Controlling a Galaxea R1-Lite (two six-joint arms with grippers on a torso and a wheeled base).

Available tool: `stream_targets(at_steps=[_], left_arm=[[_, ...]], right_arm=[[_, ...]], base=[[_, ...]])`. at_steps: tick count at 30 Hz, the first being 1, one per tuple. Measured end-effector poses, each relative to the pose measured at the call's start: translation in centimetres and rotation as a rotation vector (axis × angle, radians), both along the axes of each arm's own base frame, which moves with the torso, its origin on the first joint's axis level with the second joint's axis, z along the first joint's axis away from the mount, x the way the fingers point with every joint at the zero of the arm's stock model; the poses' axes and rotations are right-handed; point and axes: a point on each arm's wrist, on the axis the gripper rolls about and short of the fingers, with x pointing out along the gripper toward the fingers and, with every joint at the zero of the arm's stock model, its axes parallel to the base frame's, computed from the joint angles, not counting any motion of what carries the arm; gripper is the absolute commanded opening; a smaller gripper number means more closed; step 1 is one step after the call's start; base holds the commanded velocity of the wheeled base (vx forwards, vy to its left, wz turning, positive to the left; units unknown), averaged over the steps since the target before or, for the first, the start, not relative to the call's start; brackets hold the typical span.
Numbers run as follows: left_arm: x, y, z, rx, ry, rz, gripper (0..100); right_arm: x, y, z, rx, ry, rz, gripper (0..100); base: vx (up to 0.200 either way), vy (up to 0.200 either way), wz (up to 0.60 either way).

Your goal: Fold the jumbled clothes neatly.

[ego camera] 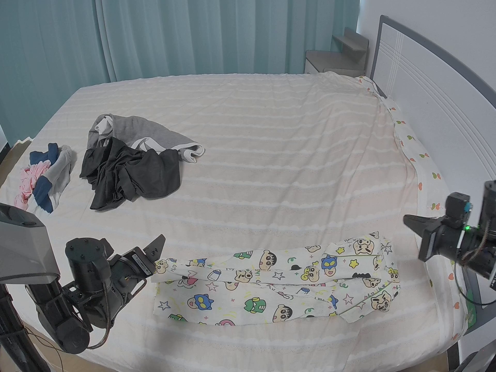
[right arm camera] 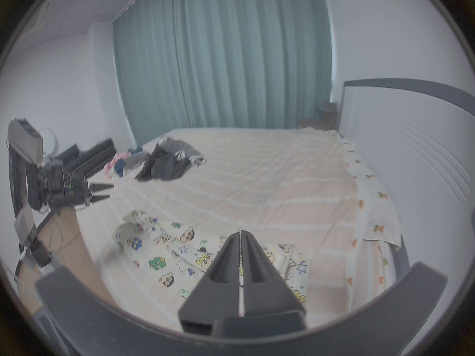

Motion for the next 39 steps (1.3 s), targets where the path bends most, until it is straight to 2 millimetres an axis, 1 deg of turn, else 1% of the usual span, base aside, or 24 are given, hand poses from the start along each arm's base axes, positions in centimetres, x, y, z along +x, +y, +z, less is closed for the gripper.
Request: stream_targets(at_steps=[4,9,11,13,18,23,25,28,33,37,39], left_arm=[[1.5,-0.3,-0.6,0.039,0.069,0.003,100],[3.8,-0.9,-1.2,0.075,0.212,0.001,100],[4.9,-1.3,-0.9,0.071,0.250,0.000,100],[6.3,-1.8,-0.3,0.048,0.273,0.003,100],[8.6,-2.5,0.7,-0.001,0.403,0.021,100],[10.1,-3.0,1.3,-0.063,0.457,0.012,100],[10.6,-3.2,1.2,-0.082,0.465,-0.003,100],[11.0,-3.4,0.4,-0.085,0.486,-0.009,100],[11.6,-3.6,-1.6,-0.075,0.525,-0.005,100],[12.0,-3.9,-2.6,-0.083,0.504,-0.008,100],[11.8,-4.0,-3.3,-0.079,0.508,-0.012,100]], right_arm=[[-2.7,-1.9,1.3,0.056,-0.082,-0.081,0],[-5.1,-3.3,2.2,0.118,-0.157,-0.124,0],[-5.8,-3.8,2.6,0.145,-0.180,-0.126,0],[-6.4,-4.2,2.8,0.173,-0.197,-0.131,0],[-7.3,-5.5,3.3,0.227,-0.226,-0.138,0],[-7.9,-6.7,3.4,0.260,-0.233,-0.132,0],[-8.0,-6.9,3.4,0.263,-0.239,-0.148,0],[-8.2,-7.1,3.5,0.264,-0.244,-0.160,0],[-8.3,-7.1,3.5,0.264,-0.246,-0.166,0],[-8.3,-7.1,3.4,0.265,-0.245,-0.166,0],[-8.3,-7.1,3.4,0.265,-0.244,-0.166,0]], base=[[0.000,0.000,0.00],[0.000,0.000,0.00],[0.000,0.000,0.00],[0.000,0.000,0.00],[0.000,0.000,0.00],[0.000,0.000,0.00],[0.000,0.000,0.00],[0.000,0.000,0.00],[0.000,0.000,0.00],[0.000,0.000,0.00],[0.000,0.000,0.00]])
